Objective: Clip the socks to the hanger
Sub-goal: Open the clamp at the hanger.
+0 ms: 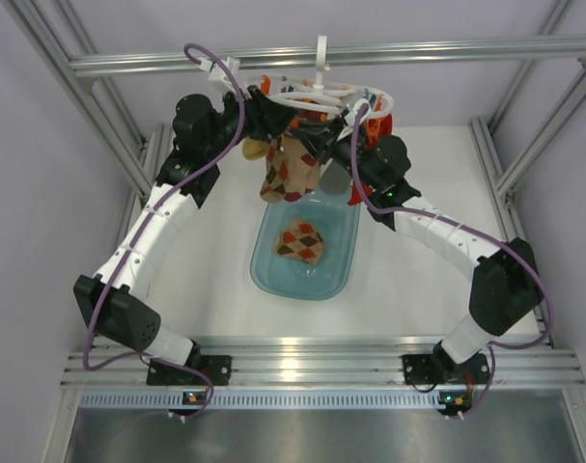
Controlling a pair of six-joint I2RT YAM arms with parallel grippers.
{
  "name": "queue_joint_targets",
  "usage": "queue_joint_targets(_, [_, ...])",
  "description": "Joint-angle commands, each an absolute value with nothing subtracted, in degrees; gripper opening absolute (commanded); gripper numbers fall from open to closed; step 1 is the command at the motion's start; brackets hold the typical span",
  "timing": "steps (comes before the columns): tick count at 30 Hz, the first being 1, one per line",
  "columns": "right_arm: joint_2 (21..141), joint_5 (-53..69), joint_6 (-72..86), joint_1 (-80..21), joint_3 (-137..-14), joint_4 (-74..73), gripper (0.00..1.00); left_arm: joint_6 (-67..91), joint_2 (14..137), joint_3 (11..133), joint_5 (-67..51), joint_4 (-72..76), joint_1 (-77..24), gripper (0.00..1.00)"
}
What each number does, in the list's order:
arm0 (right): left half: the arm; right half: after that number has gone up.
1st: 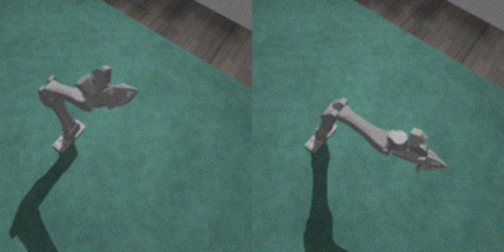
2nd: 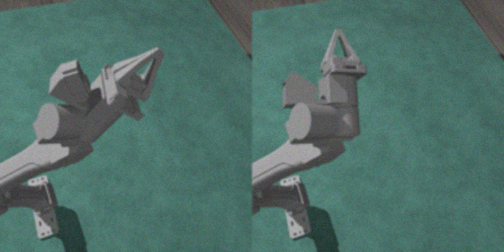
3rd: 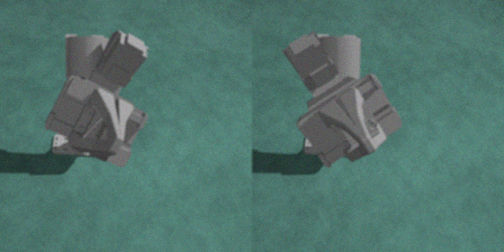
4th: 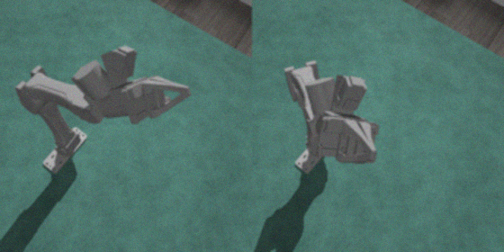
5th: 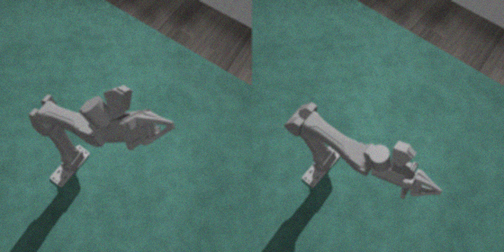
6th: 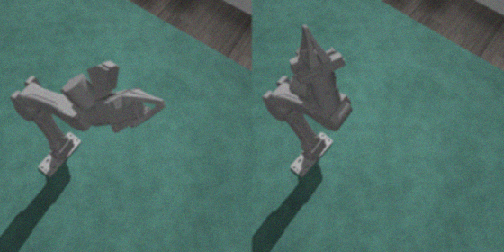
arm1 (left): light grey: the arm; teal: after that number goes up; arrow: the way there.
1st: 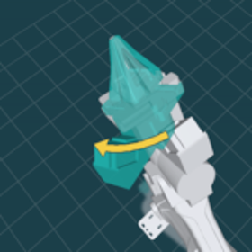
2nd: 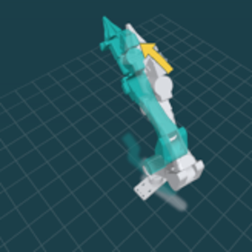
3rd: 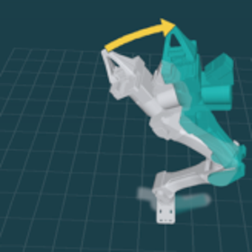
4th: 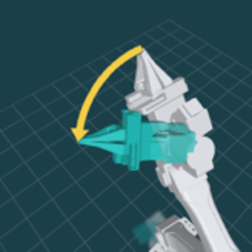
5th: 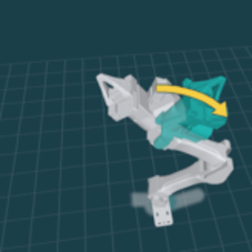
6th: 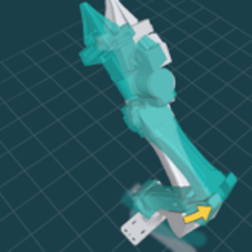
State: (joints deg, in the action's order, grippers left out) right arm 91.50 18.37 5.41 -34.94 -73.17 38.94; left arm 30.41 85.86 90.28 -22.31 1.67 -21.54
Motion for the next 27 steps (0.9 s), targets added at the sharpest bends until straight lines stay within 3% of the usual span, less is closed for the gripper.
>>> queue_joint_targets(1, [87.9, 24.4, 6.3, -35.6, -74.5, 40.6, 0.0, 29.9, 86.8, 93.3, -20.0, 2.9, -21.7, 0.56])
queue_joint_targets(11, [87.8, 25.9, 6.4, -35.6, -74.1, 41.0, 0.0, 30.3, 88.4, 94.6, -18.7, 2.4, -21.7, 0.45])
queue_joint_targets(15, [87.7, 26.4, 6.2, -35.6, -73.8, 41.0, 0.0, 31.5, 88.2, 94.2, -18.4, 3.1, -21.6, 0.36])
queue_joint_targets(22, [87.6, 26.2, 5.9, -35.4, -73.1, 40.8, 0.0, 34.4, 87.3, 92.7, -18.0, 5.7, -21.4, 0.37])
queue_joint_targets(23, [87.6, 26.1, 5.8, -35.4, -73.1, 40.8, 0.0, 34.8, 87.3, 92.6, -17.9, 6.0, -21.4, 0.35])
queue_joint_targets(25, [87.7, 26.4, 5.7, -35.4, -73.0, 40.6, 0.0, 35.4, 87.1, 92.4, -18.0, 6.5, -21.4, 0.19])
queue_joint_targets(27, [87.7, 26.6, 5.4, -35.3, -73.5, 39.3, 0.07, 36.2, 87.2, 92.3, -18.2, 6.6, -21.4, 0.05])
